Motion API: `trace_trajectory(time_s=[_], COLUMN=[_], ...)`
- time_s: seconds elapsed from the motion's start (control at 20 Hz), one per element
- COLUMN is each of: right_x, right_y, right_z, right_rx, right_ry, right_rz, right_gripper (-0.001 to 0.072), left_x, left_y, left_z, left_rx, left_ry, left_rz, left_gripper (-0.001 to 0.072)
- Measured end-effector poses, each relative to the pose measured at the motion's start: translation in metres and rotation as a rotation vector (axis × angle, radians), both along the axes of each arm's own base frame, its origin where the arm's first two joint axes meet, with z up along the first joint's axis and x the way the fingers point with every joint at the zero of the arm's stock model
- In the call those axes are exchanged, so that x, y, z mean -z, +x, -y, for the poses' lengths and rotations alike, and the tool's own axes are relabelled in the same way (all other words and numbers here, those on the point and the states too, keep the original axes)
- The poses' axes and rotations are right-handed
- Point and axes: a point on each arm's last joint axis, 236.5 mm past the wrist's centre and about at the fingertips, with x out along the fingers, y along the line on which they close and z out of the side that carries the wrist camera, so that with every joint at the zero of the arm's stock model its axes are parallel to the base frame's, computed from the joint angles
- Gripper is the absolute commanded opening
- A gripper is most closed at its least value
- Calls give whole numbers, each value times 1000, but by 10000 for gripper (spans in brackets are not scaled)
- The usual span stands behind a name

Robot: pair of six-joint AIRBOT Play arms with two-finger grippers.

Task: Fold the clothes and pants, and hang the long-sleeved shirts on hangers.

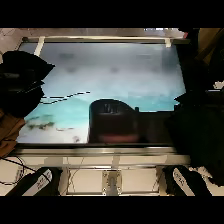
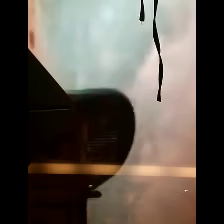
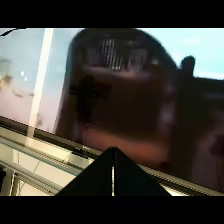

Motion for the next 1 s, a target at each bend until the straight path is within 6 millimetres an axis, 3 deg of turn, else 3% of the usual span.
trace_trajectory(time_s=[0.1,0.15,0.2,0.25,0.3,0.5,0.65,0.7,0.75,0.8,1.0], right_x=[0,-1,-3,-6,-9,-15,-18,-19,-20,-21,-24], right_y=[0,3,7,11,17,26,31,33,35,36,41], right_z=[0,1,2,3,5,7,9,10,11,12,13], right_rx=[1,8,19,31,44,71,87,91,98,101,115], right_ry=[0,0,1,3,5,9,9,9,10,9,11], right_rz=[2,12,28,47,68,109,132,138,148,153,173], right_gripper=[11,12,11,12,11,12,21,93,219,276,274], left_x=[2,6,12,18,27,52,78,91,106,121,174], left_y=[4,6,8,11,14,30,38,37,34,30,9], left_z=[-3,-8,-17,-29,-44,-122,-175,-194,-210,-228,-281], left_rx=[-10,-18,-33,-53,-81,-292,-474,-542,-605,-669,-892], left_ry=[7,24,57,104,162,350,364,349,331,308,200], left_rz=[3,-2,-12,-20,-36,-78,-131,-166,-203,-244,-368], left_gripper=[20,84,317,637,700,703,702,702,702,702,701])
